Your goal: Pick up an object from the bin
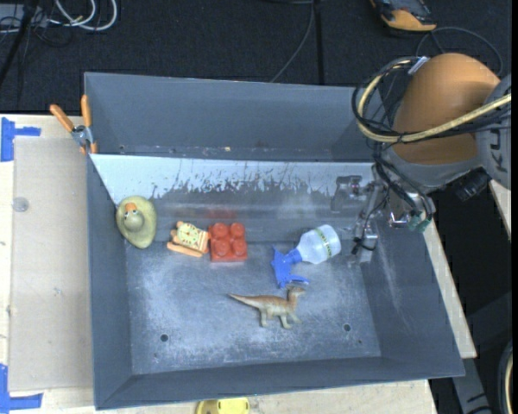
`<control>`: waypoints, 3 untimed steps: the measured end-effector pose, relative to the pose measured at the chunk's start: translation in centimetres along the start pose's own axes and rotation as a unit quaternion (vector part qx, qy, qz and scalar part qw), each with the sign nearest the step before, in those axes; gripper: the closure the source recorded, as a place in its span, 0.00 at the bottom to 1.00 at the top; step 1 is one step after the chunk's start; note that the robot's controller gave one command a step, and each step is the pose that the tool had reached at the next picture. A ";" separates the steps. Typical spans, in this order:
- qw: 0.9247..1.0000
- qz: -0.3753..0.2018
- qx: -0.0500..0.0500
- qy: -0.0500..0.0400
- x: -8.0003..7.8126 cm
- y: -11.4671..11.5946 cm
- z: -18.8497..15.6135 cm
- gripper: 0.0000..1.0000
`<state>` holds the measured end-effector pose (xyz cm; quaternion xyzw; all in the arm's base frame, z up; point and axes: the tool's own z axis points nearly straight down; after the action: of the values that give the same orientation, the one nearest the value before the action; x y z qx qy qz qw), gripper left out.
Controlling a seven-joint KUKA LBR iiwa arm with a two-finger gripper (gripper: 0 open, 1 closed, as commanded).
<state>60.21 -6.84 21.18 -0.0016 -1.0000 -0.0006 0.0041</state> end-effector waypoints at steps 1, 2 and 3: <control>1.000 -0.001 0.000 -0.004 -0.1 0.0 -0.5 0.00; 0.999 -0.036 0.001 -0.005 -1.0 -0.1 4.7 0.00; 0.999 -0.054 0.000 -0.002 -1.1 -0.2 9.9 0.00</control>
Offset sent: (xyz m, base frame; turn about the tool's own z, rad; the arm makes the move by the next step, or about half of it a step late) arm 0.0190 -0.0036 -0.1418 -0.1815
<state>61.23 -7.03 11.31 0.0521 -0.9986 -0.0008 0.0017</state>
